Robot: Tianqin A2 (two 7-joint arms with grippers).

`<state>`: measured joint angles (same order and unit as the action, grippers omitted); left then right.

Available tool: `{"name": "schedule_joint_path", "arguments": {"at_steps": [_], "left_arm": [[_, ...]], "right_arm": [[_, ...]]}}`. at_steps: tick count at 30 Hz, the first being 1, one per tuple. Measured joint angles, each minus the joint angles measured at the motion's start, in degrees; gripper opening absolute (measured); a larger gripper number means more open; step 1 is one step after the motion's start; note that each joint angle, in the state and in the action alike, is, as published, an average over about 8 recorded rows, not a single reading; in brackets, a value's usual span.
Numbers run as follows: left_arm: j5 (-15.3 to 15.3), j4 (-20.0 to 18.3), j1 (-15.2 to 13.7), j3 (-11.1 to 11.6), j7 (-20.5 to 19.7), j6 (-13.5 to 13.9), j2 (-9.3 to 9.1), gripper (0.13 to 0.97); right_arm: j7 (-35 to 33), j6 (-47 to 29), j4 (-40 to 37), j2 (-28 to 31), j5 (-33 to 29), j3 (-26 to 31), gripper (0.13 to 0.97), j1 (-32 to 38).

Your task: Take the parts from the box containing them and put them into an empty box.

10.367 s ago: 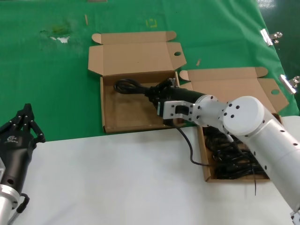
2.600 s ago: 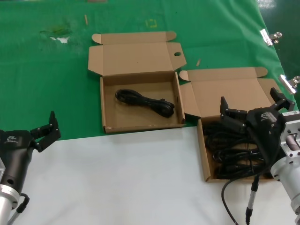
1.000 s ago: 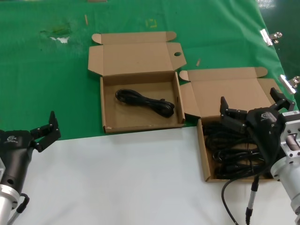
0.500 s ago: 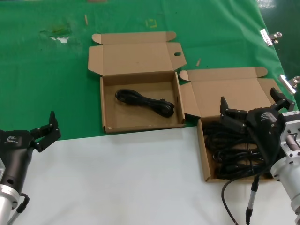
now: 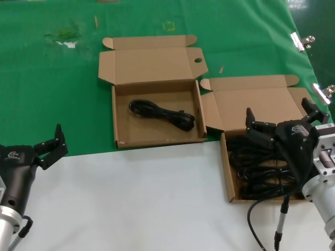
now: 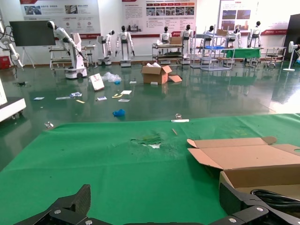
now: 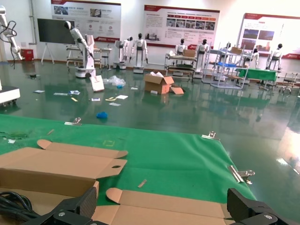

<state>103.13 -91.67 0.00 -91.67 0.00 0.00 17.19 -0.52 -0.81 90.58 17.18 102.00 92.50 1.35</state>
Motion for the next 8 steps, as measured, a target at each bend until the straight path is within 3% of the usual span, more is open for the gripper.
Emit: {"name": "schedule_joint_path", "arguments": {"at_steps": [8], "left_arm": [[0.0,0.0,0.0,0.0,0.0,0.0,0.00,0.966]], "right_arm": [[0.0,0.0,0.0,0.0,0.0,0.0,0.966,0.0]]}}
